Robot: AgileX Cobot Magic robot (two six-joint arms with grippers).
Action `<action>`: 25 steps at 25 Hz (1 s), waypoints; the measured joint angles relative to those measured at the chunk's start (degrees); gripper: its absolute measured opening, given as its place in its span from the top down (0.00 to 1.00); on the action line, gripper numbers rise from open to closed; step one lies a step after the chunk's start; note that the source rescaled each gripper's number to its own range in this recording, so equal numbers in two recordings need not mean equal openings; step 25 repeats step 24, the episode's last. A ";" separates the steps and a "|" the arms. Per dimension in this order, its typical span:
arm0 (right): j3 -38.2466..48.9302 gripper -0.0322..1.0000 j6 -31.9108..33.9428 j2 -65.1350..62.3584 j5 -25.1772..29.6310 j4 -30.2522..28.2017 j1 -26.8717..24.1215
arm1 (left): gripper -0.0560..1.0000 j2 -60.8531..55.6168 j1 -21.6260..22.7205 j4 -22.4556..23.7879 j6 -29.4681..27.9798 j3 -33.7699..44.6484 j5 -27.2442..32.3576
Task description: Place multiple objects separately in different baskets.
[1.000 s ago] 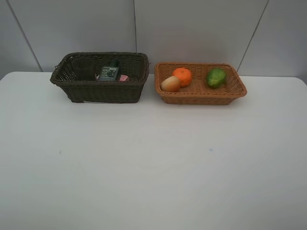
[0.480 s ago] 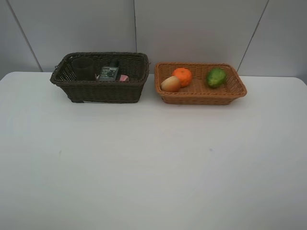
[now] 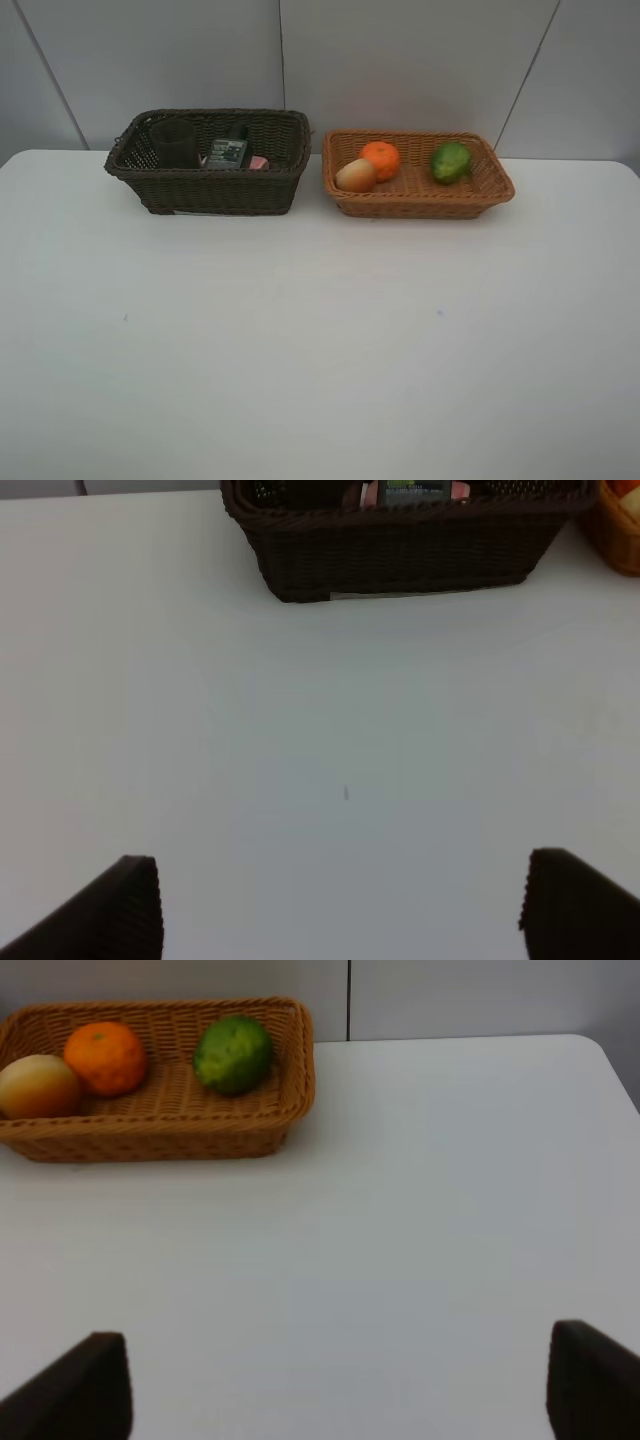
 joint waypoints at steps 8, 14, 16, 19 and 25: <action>0.00 0.20 0.00 0.00 0.00 0.00 0.00 | 0.07 0.00 0.00 0.00 0.00 0.00 0.00; 0.00 0.20 0.00 0.00 0.00 0.00 0.00 | 0.07 0.00 0.00 0.00 0.00 0.00 0.00; 0.00 0.20 0.00 0.00 0.00 0.00 0.00 | 0.07 0.00 0.00 0.00 0.00 0.00 0.00; 0.00 0.20 0.00 0.00 0.00 0.00 0.00 | 0.07 0.00 0.00 0.00 0.00 0.00 0.00; 0.00 0.20 0.00 0.00 0.00 0.00 0.00 | 0.07 0.00 0.00 0.00 0.00 0.00 0.00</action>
